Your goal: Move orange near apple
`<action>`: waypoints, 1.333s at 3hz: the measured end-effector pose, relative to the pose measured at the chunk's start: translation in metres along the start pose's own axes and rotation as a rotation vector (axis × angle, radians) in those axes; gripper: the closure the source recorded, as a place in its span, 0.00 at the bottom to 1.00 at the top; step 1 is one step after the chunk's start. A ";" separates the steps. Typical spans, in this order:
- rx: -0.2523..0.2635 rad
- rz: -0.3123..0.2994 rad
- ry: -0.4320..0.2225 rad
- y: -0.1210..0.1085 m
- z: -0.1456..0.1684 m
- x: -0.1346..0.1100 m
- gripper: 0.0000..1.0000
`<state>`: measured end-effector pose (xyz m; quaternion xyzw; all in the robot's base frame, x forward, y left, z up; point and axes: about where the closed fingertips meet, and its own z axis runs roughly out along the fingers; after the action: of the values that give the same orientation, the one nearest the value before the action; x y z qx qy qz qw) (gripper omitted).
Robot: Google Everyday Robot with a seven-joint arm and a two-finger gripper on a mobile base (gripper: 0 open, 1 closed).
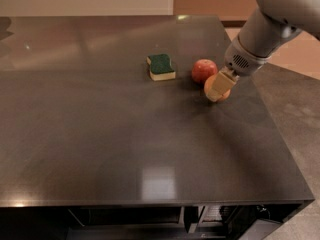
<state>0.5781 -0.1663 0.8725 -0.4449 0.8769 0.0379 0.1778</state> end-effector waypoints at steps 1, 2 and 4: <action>0.024 0.023 -0.004 -0.014 0.011 0.006 1.00; 0.035 0.037 -0.008 -0.024 0.017 0.010 0.82; 0.039 0.043 -0.016 -0.033 0.023 0.014 0.36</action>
Offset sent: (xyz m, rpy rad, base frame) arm 0.0266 -0.0299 -0.0231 -0.0002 -0.0366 -0.0705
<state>0.6023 -0.1919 0.8494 -0.4220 0.8855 0.0284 0.1925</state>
